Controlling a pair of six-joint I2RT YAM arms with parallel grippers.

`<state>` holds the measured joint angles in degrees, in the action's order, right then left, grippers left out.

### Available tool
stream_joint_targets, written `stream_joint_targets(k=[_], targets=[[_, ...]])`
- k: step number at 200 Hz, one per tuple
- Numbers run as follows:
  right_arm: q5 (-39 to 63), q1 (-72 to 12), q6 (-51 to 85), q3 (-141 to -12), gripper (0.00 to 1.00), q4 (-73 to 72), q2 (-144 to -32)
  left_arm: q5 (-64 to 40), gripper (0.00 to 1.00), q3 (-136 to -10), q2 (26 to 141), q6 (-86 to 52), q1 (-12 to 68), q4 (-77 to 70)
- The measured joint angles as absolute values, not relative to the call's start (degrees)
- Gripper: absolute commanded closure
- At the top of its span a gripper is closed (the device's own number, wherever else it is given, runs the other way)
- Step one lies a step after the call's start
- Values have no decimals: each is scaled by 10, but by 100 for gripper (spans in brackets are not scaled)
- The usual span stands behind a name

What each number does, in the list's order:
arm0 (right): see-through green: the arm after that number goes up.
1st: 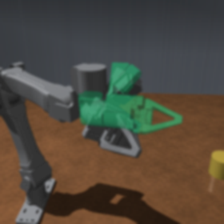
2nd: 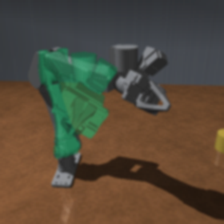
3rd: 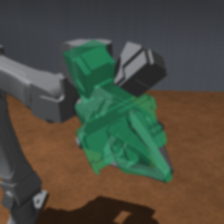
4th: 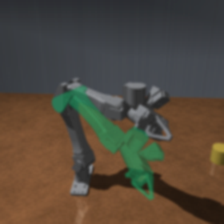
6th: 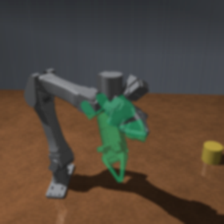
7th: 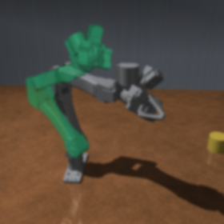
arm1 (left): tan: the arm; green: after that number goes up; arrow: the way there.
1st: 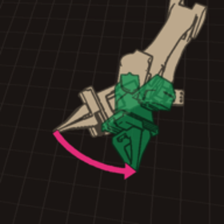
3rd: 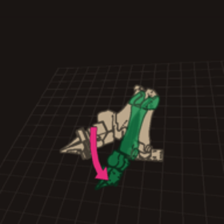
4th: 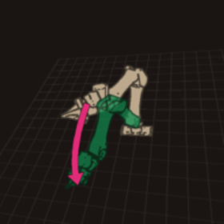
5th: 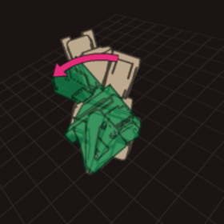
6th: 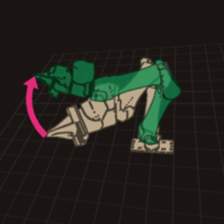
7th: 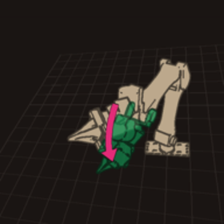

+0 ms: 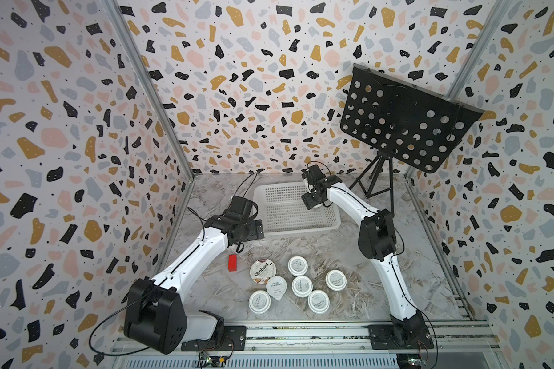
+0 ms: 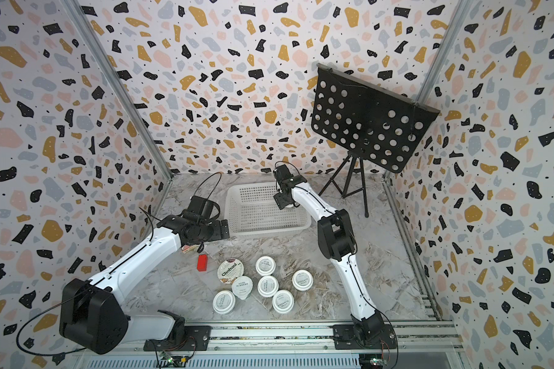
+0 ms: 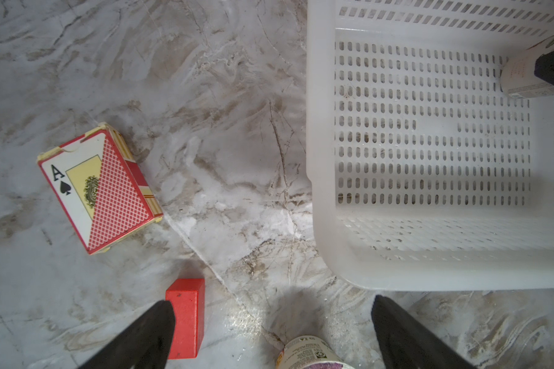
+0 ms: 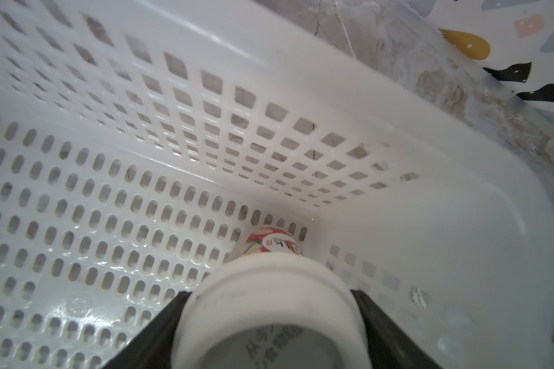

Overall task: Put the yogurt in the basket
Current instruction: Place the yogurt in the basket.

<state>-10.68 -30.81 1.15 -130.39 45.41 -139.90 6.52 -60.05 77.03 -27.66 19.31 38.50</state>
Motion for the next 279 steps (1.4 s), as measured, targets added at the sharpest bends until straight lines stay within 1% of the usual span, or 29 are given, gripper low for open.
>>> stream_joint_targets(k=[47,94,140,197,245,279], targets=[[-108,-308,10,-1304,15,454,-1399,65,0,-601,770,-277,193,385],[-108,-308,10,-1304,9,454,-1399,65,0,-601,770,-276,193,385],[-107,-308,10,-1304,6,454,-1399,65,0,-601,768,-276,193,385],[-103,-308,10,-1304,5,454,-1399,65,0,-601,767,-276,193,385],[-102,-308,10,-1294,8,451,-1384,65,0,-600,766,-276,193,384],[-102,-308,10,-1294,8,447,-1369,65,0,-600,765,-276,193,383]])
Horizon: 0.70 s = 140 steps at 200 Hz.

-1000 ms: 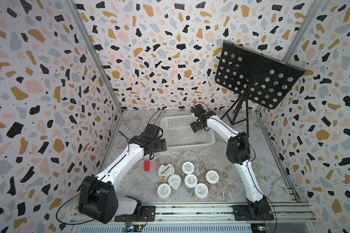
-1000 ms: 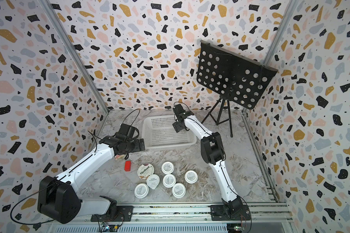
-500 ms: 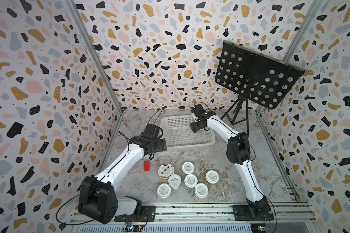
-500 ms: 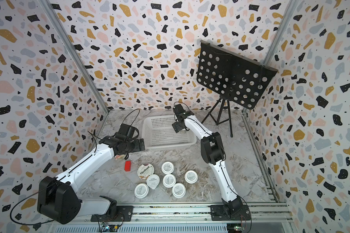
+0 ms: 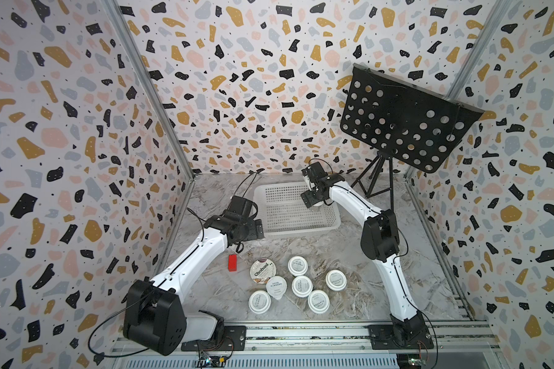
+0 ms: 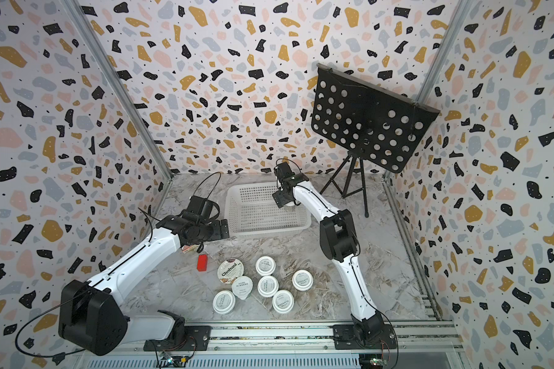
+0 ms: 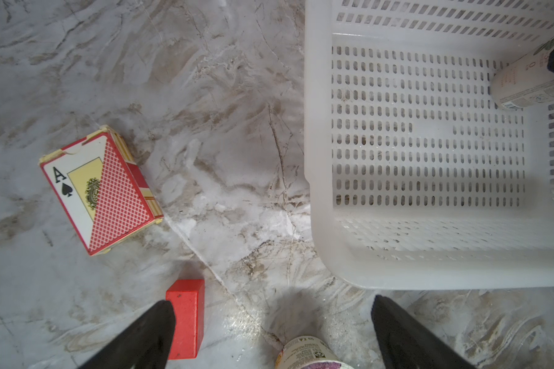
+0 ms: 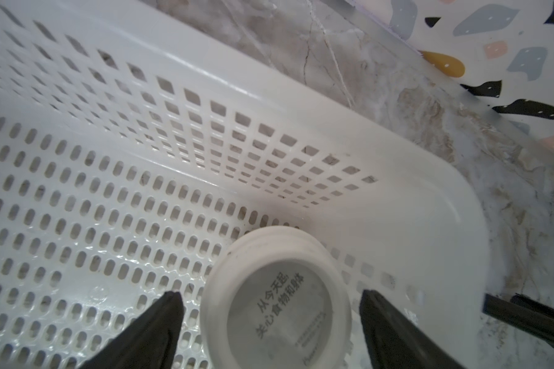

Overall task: Put the yogurt in the basket
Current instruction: Place the yogurt in the basket.

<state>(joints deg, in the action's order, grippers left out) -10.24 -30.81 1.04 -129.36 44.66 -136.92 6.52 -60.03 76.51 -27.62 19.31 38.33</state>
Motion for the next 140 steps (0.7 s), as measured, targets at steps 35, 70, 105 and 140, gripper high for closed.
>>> stream_joint_targets(k=[35,70,105,140], targets=[[-104,-308,10,-1294,10,443,-1360,65,0,-600,765,-276,193,383],[-111,-308,10,-1290,13,441,-1359,65,0,-600,765,-276,193,383],[-117,-308,10,-1284,14,441,-1359,65,0,-600,765,-276,193,383],[-121,-308,10,-1284,15,441,-1359,65,0,-600,764,-276,193,383]])
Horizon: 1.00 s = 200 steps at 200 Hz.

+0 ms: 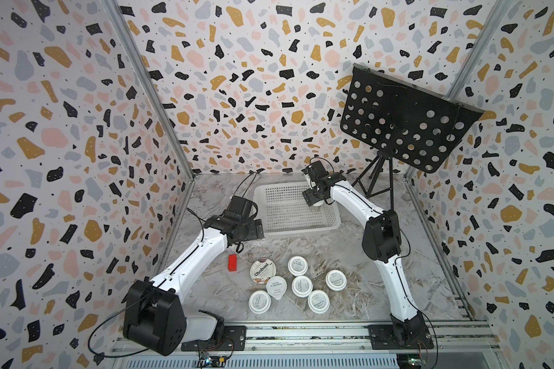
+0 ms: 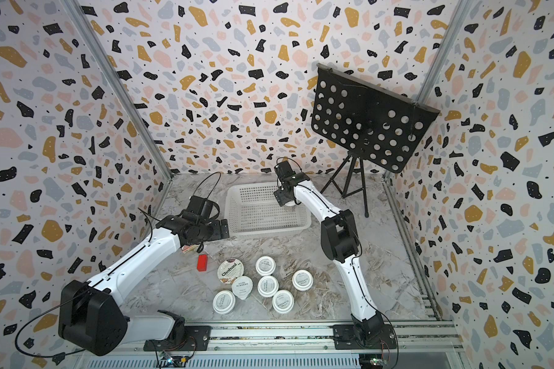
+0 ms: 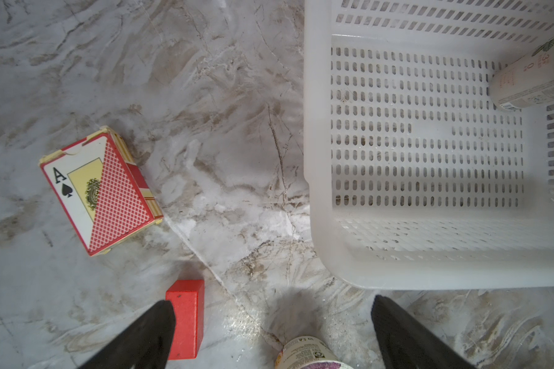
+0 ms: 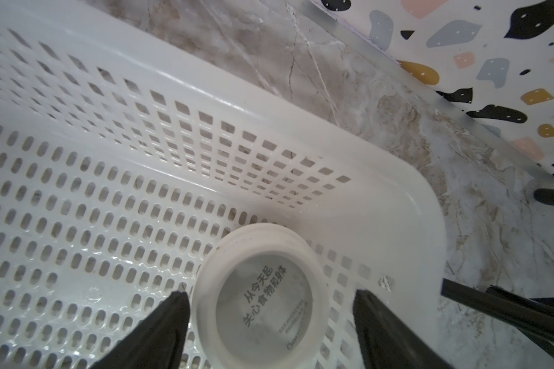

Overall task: Put the yogurt in the basket
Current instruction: Place the yogurt in the basket, then adjust the yogurt at the center of the board.

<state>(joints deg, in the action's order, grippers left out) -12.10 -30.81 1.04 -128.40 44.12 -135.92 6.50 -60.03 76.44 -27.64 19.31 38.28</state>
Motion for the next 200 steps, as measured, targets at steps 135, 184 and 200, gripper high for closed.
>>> stream_joint_targets(k=[135,184,200], targets=[[-116,-308,12,-1258,12,434,-1338,65,0,-600,760,-276,193,380],[-96,-311,37,-1166,13,429,-1232,45,0,-600,758,-276,197,374],[-95,-316,53,-1095,13,428,-1161,38,0,-600,752,-277,207,373]])
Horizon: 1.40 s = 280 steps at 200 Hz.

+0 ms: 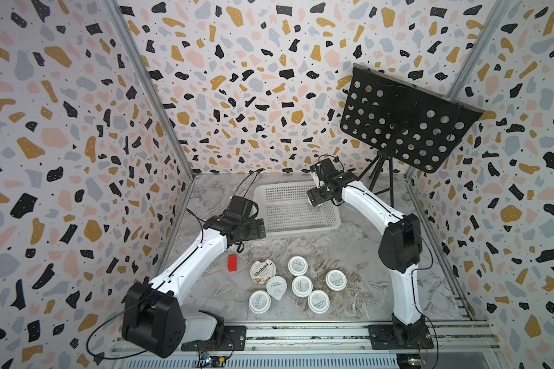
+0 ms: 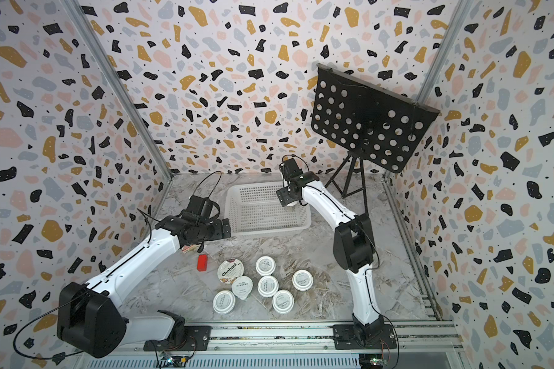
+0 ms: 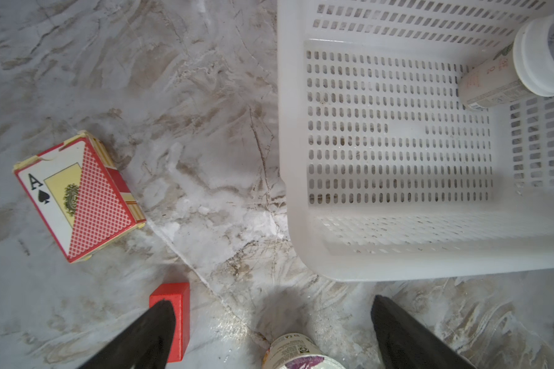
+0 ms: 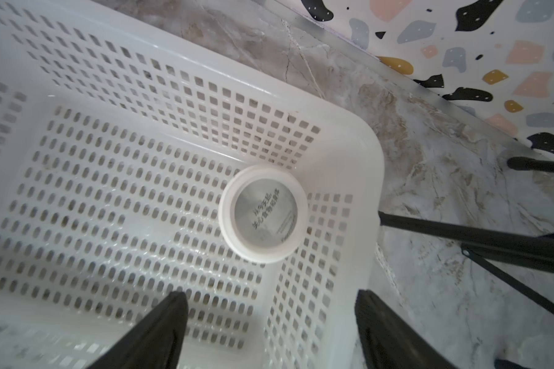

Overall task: Put the yogurt in the basket
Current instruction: Adjust the yogurt at the center of the board.

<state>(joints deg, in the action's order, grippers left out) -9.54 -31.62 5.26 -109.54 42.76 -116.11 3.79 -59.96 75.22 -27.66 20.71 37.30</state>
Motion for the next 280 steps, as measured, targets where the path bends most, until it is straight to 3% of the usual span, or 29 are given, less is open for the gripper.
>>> stream_joint_targets(k=[83,140,201,280], targets=[[-83,-393,142,-738,15,476,-816,52,2,-575,672,-285,293,372],[-57,-445,215,-615,14,568,-660,66,2,-563,668,-294,309,372],[-22,-505,258,-565,7,595,-611,66,1,-563,672,-293,310,372],[7,-535,262,-522,9,539,-664,76,1,-563,672,-293,312,372]])
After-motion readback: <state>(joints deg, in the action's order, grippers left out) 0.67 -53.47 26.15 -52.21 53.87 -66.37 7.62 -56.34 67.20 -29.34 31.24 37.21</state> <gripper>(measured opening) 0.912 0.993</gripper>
